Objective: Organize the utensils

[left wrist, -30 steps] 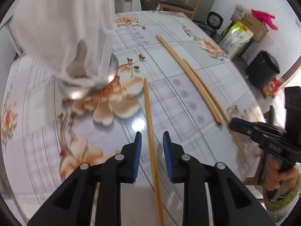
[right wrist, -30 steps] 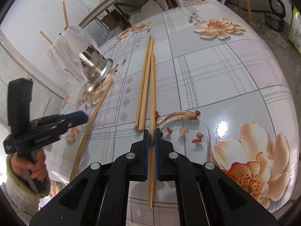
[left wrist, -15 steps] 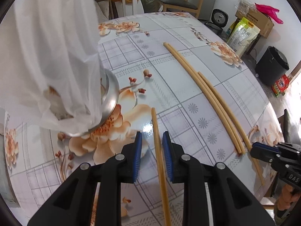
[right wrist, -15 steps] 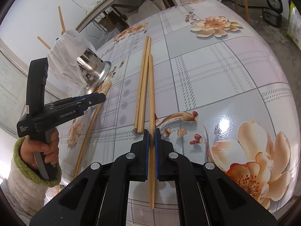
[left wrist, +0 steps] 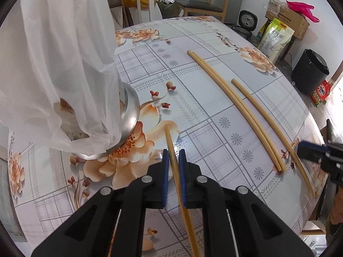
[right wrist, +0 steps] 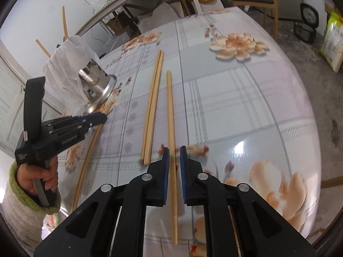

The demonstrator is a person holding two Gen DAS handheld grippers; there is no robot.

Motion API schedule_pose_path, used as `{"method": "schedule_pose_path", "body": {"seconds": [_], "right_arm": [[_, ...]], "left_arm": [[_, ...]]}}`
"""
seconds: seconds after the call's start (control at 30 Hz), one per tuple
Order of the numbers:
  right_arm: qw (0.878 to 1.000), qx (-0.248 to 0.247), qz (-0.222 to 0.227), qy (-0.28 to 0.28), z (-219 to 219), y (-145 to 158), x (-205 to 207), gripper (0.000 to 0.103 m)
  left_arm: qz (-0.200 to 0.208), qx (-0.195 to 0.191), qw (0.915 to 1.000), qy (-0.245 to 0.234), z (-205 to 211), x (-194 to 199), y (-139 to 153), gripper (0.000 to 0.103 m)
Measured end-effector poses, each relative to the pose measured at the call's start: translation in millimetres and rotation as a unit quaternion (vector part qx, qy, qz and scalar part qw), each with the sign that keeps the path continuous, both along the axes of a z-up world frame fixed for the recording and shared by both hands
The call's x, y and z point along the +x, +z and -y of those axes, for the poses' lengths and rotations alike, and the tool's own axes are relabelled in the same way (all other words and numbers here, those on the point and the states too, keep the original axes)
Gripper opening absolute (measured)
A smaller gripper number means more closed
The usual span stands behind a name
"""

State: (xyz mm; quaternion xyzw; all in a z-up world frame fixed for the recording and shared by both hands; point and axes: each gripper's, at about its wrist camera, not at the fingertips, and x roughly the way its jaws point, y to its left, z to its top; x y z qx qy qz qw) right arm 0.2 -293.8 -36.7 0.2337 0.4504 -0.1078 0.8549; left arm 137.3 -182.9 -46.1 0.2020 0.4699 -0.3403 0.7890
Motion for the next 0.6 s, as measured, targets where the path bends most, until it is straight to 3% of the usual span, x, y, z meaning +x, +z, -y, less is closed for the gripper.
{"method": "schedule_pose_path", "body": {"seconds": [0.37, 0.6], "right_arm": [[0.997, -0.065, -0.005, 0.044, 9.8, 2.6, 66.0, 0.015], [0.995, -0.078, -0.011, 0.067, 10.1, 0.4, 91.9, 0.015]], "left_arm": [[-0.003, -0.007, 1.0000, -0.003, -5.3, 0.4, 0.1, 0.009], [-0.006, -0.009, 0.9999, -0.001, -5.9, 0.1, 0.8, 0.009]]}}
